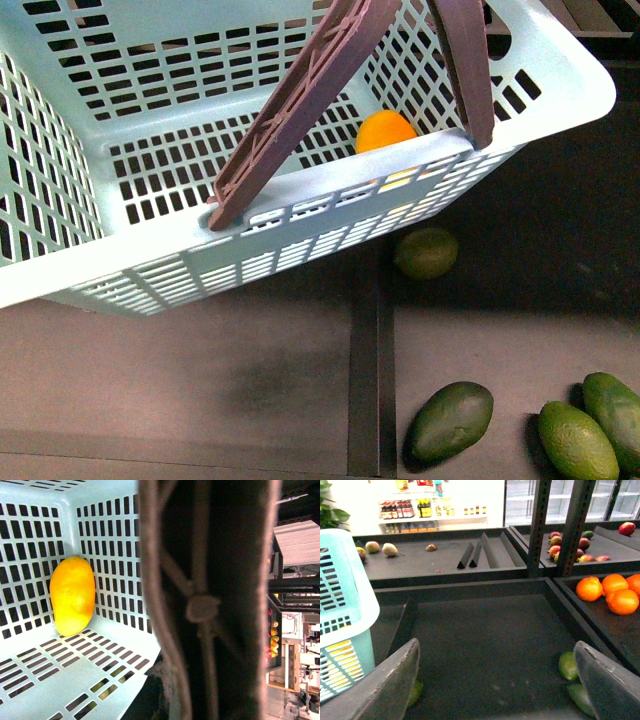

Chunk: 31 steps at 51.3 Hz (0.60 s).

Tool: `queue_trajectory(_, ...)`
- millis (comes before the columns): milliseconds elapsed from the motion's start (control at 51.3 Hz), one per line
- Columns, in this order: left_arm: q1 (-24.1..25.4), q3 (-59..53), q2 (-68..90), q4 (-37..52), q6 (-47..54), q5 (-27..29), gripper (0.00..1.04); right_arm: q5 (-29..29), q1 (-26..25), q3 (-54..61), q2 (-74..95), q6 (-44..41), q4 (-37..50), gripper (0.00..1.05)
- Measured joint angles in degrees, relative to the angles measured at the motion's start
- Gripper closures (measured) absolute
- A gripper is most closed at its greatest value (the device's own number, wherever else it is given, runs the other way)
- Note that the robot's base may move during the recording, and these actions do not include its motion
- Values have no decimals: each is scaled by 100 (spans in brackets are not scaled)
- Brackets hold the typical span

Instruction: Pick mango and avocado into basket

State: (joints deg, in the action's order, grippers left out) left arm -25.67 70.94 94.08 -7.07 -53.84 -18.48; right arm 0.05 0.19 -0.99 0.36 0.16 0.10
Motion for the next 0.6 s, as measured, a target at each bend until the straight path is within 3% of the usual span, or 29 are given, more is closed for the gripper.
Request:
queue_trajectory(117, -22, -13, 0, 79, -79, 138, 101, 0, 0, 0, 0, 0, -2, 9)
queue_trajectory(253, -127, 44, 269, 914, -1589, 2133, 101, -15, 0, 0, 0, 0, -2, 9)
queue_trajectory(292, -70, 179, 396, 925, -1886, 2444, 101, -11, 0, 0, -2, 0, -2, 9)
queue_trajectory(370, 210, 616, 822, 927, -2376, 2697, 101, 9, 0, 0, -2, 0, -2, 9)
queue_trajectory(604, 737, 1519, 1930, 758, -3012, 2778, 101, -4, 0, 0, -4, 0, -2, 9)
